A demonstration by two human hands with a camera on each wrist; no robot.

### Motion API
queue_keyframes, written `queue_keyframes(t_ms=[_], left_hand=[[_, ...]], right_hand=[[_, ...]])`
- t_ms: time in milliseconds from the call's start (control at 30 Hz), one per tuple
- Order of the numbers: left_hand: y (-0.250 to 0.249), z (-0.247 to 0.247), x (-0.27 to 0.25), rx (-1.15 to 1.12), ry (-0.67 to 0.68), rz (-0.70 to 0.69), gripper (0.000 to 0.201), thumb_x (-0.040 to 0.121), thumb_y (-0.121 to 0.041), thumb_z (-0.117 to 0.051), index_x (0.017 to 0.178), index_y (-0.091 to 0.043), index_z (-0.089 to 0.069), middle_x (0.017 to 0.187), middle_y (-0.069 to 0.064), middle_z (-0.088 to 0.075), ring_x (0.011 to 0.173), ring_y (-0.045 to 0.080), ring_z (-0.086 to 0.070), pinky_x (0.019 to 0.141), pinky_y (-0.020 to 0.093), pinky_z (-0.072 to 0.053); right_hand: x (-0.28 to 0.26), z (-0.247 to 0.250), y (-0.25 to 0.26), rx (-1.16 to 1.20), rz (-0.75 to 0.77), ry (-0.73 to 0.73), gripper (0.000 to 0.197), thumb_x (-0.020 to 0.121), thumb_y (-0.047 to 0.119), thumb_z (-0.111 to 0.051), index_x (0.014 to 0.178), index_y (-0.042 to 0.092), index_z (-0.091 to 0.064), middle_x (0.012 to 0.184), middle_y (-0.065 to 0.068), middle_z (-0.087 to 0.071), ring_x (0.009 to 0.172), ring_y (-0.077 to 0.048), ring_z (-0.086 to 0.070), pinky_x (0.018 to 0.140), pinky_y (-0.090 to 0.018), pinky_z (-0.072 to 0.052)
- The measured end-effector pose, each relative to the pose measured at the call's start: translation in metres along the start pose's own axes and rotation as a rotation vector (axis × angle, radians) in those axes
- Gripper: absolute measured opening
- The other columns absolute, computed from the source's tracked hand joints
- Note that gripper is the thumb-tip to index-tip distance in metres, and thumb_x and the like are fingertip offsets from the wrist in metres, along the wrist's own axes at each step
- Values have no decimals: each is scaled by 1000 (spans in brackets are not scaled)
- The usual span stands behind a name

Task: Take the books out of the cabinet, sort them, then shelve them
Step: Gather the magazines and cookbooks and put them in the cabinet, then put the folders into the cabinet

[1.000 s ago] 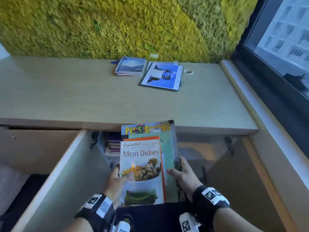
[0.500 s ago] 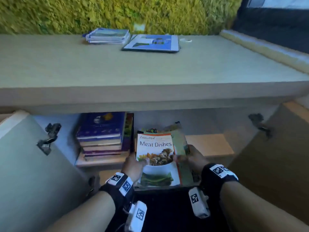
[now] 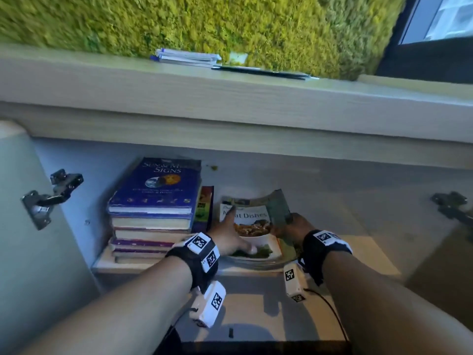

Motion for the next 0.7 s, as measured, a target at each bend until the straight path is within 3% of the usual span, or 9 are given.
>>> queue_keyframes(t_ms=[67, 133, 233, 300, 400, 467, 533, 600, 700], left_hand=[[1, -4, -9, 174, 16, 42, 138, 56, -38, -93, 158, -42, 0, 168, 12, 2, 154, 35, -12, 121, 48, -31], [3, -13, -10, 312, 44, 47, 128, 62, -35, -90, 156, -49, -4, 167, 12, 18, 155, 36, 4, 123, 49, -26], [-7, -25, -16, 495, 112, 17, 107, 77, -19, -81, 157, -45, -14, 168, 10, 16, 156, 33, 10, 126, 49, -17], [-10, -33, -15, 597, 160, 19, 98, 84, -12, -73, 158, -42, -16, 168, 10, 15, 155, 34, 12, 126, 53, -10], [-9, -31, -8, 599, 186, 69, 95, 83, -18, -77, 156, -45, -22, 169, 5, 16, 156, 33, 7, 125, 54, -13], [-11, -30, -8, 609, 204, 69, 93, 82, -23, -79, 157, -41, -26, 169, 5, 10, 156, 32, -2, 125, 49, -17], [-10, -30, -7, 626, 211, 59, 92, 82, -25, -79, 157, -39, -27, 169, 5, 4, 156, 32, -6, 125, 46, -19], [-7, -30, -4, 642, 203, 63, 92, 79, -28, -80, 155, -43, -29, 169, 3, 0, 155, 36, -7, 124, 49, -20], [-6, -33, 1, 738, 209, 49, 88, 82, -32, -77, 155, -43, -28, 168, 7, -7, 153, 43, 0, 125, 56, -9]], right_hand=[[12, -3, -9, -98, -43, -3, 29, 80, 31, -79, 102, 12, -71, 102, -10, -75, 85, -22, -71, 72, -34, -58], [24, -6, -16, -234, -49, 28, 40, 79, 41, -78, 106, 14, -68, 108, -9, -73, 89, -22, -69, 68, -28, -54], [31, -3, -21, -410, -26, 39, 43, 80, 51, -71, 106, 18, -66, 115, -12, -68, 96, -26, -66, 70, -25, -46], [30, -5, -28, -389, -14, 64, 63, 72, 56, -70, 120, 16, -66, 122, -14, -64, 104, -30, -65, 78, -28, -49], [25, -10, -35, -359, 38, 79, 79, 62, 68, -68, 126, 22, -63, 123, -11, -62, 107, -32, -64, 93, -40, -56], [21, -10, -44, -368, 73, 44, 79, 58, 76, -60, 120, 27, -63, 119, -10, -64, 101, -30, -66, 91, -42, -57], [12, -11, -50, -401, 126, 4, 77, 64, 76, -55, 126, 31, -61, 126, -9, -64, 107, -29, -65, 96, -38, -54], [-4, -12, -46, -470, 155, -37, 74, 76, 69, -53, 141, 34, -53, 144, -10, -55, 124, -31, -56, 107, -37, -45], [-15, -18, -40, -557, 182, -74, 67, 91, 58, -46, 150, 27, -45, 158, -11, -39, 142, -33, -39, 117, -36, -31]])
Point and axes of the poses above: each hand's wrist, its own x-axis towards the middle knuckle, its own z-axis out of the back of the hand, y = z × x, the point moved 10 cm from there along x, towards the middle knuckle
